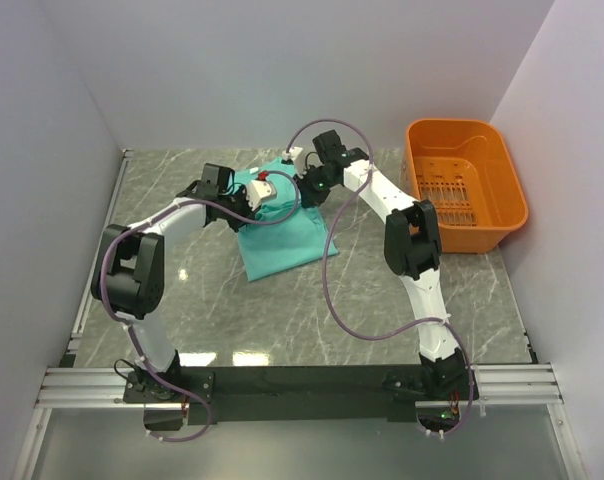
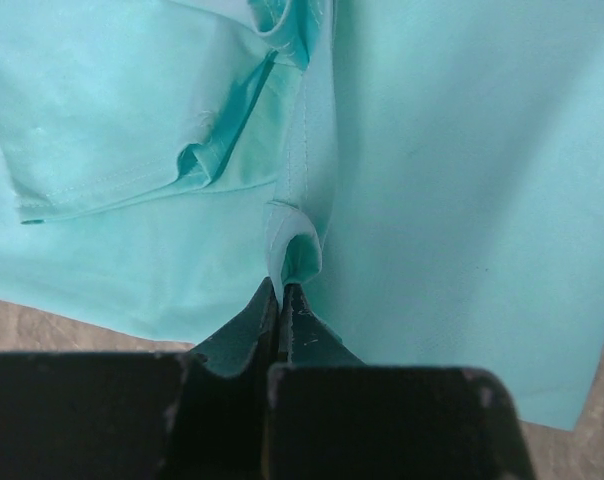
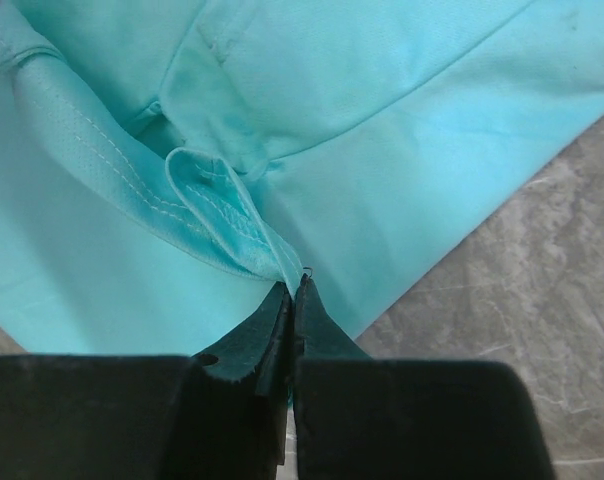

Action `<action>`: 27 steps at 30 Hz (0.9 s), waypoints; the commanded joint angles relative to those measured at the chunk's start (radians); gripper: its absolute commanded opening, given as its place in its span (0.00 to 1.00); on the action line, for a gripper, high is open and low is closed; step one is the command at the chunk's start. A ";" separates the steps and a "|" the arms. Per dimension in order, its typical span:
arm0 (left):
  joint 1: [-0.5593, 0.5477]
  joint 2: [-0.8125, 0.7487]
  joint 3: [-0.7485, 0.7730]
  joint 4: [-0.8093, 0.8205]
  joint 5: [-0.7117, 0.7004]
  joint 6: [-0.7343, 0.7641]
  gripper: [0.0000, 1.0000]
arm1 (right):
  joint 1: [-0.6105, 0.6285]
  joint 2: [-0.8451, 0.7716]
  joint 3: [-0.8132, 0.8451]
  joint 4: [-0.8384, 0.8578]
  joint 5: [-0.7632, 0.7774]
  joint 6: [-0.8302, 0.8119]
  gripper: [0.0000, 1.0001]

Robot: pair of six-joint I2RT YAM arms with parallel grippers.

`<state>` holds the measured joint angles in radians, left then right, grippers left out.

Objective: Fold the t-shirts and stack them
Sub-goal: Fold the tshirt

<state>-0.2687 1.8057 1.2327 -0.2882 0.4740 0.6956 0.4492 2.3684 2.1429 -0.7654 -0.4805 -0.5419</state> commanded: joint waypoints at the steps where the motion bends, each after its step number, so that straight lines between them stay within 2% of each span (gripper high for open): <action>1: 0.005 0.023 0.050 0.055 -0.014 -0.022 0.00 | 0.003 -0.009 0.025 0.069 0.043 0.037 0.00; 9: 0.005 0.055 0.079 0.076 -0.057 -0.047 0.01 | 0.014 -0.008 0.018 0.121 0.092 0.089 0.00; 10: 0.005 0.061 0.079 0.087 -0.069 -0.056 0.01 | 0.016 -0.008 0.012 0.155 0.106 0.106 0.02; 11: 0.005 0.063 0.080 0.101 -0.084 -0.070 0.01 | 0.022 -0.009 0.006 0.184 0.179 0.132 0.08; 12: 0.005 0.063 0.080 0.116 -0.103 -0.109 0.12 | 0.031 -0.011 0.000 0.216 0.231 0.217 0.21; 14: 0.005 0.044 0.079 0.187 -0.181 -0.210 0.34 | 0.042 -0.012 -0.005 0.300 0.394 0.336 0.37; 15: 0.005 0.035 0.074 0.222 -0.213 -0.247 0.58 | 0.043 -0.012 0.002 0.317 0.422 0.368 0.38; 17: 0.005 0.001 0.080 0.270 -0.274 -0.324 0.73 | 0.042 -0.021 0.026 0.339 0.448 0.434 0.42; 21: 0.003 -0.072 0.082 0.325 -0.357 -0.399 0.83 | 0.040 -0.075 0.000 0.371 0.448 0.451 0.52; 23: 0.003 -0.111 0.090 0.295 -0.376 -0.442 0.84 | 0.033 -0.113 -0.017 0.359 0.406 0.401 0.53; 24: 0.003 -0.123 0.102 0.259 -0.371 -0.456 0.83 | 0.026 -0.126 -0.027 0.336 0.261 0.355 0.53; 25: 0.003 -0.144 0.108 0.229 -0.361 -0.470 0.83 | 0.017 -0.138 -0.031 0.239 0.134 0.285 0.53; 26: 0.003 -0.158 0.111 0.195 -0.345 -0.502 0.83 | -0.003 -0.170 -0.041 0.175 0.014 0.105 0.53; 27: 0.003 -0.172 0.093 0.141 -0.297 -0.510 0.82 | -0.010 -0.188 -0.090 0.117 -0.100 0.008 0.53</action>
<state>-0.2661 1.7199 1.2919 -0.0799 0.1452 0.2874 0.4713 2.3169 2.1071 -0.5095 -0.2493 -0.2592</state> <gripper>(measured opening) 0.825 0.527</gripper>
